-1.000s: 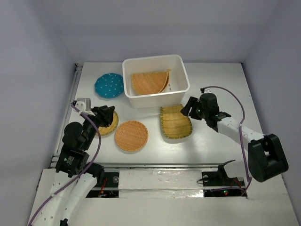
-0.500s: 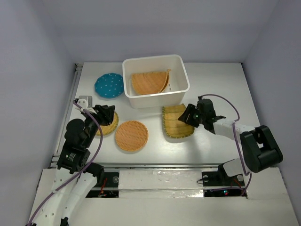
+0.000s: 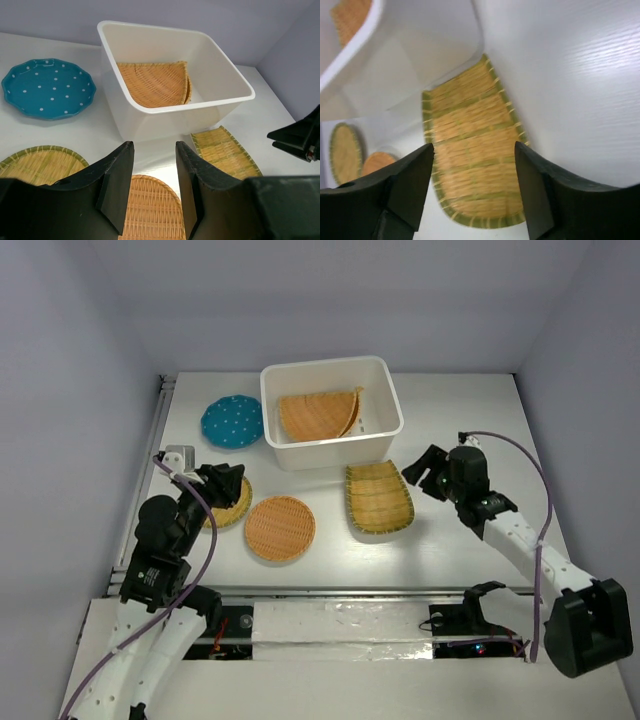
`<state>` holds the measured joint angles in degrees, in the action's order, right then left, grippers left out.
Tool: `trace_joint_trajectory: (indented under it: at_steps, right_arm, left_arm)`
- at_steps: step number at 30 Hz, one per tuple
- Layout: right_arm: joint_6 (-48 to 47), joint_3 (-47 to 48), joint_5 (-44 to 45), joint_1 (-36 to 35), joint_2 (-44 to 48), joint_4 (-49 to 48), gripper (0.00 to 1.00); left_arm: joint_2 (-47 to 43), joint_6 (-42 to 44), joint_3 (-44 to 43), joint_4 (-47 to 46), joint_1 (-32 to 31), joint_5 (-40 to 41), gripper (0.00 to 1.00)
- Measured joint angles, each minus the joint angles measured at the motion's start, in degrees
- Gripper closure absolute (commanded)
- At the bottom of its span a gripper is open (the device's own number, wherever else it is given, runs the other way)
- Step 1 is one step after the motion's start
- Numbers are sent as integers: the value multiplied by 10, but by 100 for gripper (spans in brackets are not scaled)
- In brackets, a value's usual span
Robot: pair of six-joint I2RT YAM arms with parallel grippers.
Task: Place the plates into the plastic bin on the countertop
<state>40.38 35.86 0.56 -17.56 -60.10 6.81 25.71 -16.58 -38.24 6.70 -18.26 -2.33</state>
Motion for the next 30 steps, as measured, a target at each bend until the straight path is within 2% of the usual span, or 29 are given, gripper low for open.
trace_joint_trajectory:
  at_steps: [3,9,11,14,15,16,17,18,19,21,24,30]
  right_arm:
    - [1,12,7,15,-39,3,20]
    - [11,7,-10,18,-129,15,20]
    - [19,1,-26,18,-156,0,23]
    - [31,-18,-56,18,-191,-31,40]
    - [39,-23,-68,19,-197,-49,56]
    - [41,-26,-73,18,-202,-62,66]
    - [45,-31,-76,18,-204,-70,86]
    - [48,-39,-81,18,-205,-80,95]
    - [50,-48,-109,23,-200,-93,100]
    - [64,-56,-126,12,-177,-120,100]
    - [71,-80,-117,12,-130,-108,100]
    - [56,-97,-117,13,51,34,100]
  left_arm:
    - [-8,0,0,0,0,0,64]
    - [-18,0,0,0,-9,1,63]
    - [-20,0,0,0,-11,0,63]
    - [-23,0,0,0,-12,1,63]
    - [-23,0,0,0,-12,1,63]
    - [-23,0,0,0,-12,2,63]
    - [-23,0,0,0,-12,2,63]
    - [-23,0,0,1,-12,2,63]
    - [-23,0,0,0,-12,3,63]
    - [-23,0,0,0,-12,3,63]
    - [-23,0,0,0,-12,4,63]
    - [-22,0,0,0,-12,7,63]
